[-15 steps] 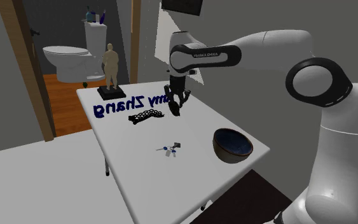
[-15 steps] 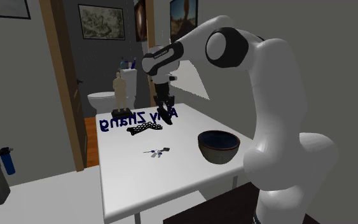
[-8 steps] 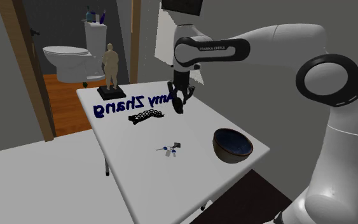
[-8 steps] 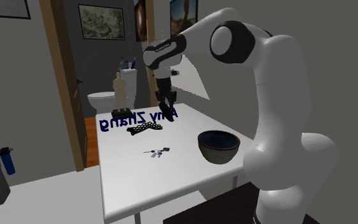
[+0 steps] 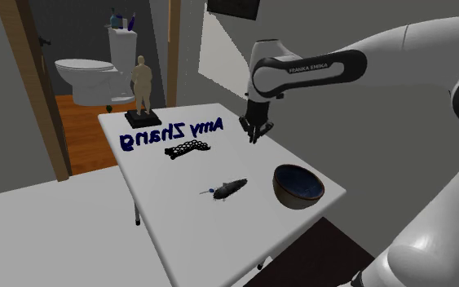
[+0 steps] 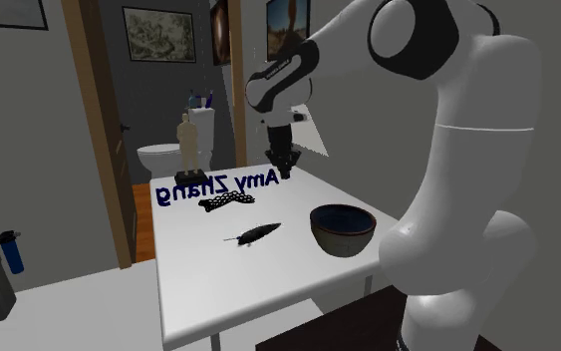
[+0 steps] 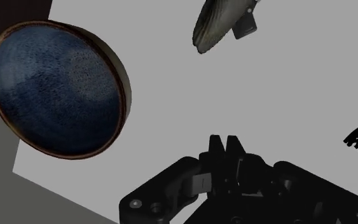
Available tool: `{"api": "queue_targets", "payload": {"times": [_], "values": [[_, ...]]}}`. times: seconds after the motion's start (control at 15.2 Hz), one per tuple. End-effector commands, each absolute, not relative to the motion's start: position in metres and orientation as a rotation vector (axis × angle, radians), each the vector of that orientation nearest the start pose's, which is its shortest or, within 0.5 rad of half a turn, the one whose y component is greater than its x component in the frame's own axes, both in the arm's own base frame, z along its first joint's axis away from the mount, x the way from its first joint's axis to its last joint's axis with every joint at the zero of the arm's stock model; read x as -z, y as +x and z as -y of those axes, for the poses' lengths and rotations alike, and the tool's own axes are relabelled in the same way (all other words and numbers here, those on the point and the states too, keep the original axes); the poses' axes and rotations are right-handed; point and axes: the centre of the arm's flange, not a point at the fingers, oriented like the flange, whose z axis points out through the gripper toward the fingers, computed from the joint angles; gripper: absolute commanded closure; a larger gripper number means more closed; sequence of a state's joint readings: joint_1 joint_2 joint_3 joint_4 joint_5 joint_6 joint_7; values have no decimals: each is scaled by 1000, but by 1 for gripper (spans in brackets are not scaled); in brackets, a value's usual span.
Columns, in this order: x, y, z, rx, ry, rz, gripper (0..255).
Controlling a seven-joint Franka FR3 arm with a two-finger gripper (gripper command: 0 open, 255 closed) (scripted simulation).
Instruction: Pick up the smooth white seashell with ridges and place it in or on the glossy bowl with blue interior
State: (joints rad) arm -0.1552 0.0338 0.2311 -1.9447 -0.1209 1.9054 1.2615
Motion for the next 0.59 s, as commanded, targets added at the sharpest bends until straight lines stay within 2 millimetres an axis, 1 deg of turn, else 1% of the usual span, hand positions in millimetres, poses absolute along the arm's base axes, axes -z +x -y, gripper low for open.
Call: {"api": "queue_targets", "payload": {"times": [0.0,0.07,0.13,0.2,0.53], "values": [[-460,533,-25,15,-2751,-1765,255],[-460,521,-20,15,-2751,-1765,255],[-458,532,-23,15,-2751,-1765,255],[-458,532,-23,15,-2751,-1765,0],[-415,501,-61,36,-2519,-2022,0]]}}
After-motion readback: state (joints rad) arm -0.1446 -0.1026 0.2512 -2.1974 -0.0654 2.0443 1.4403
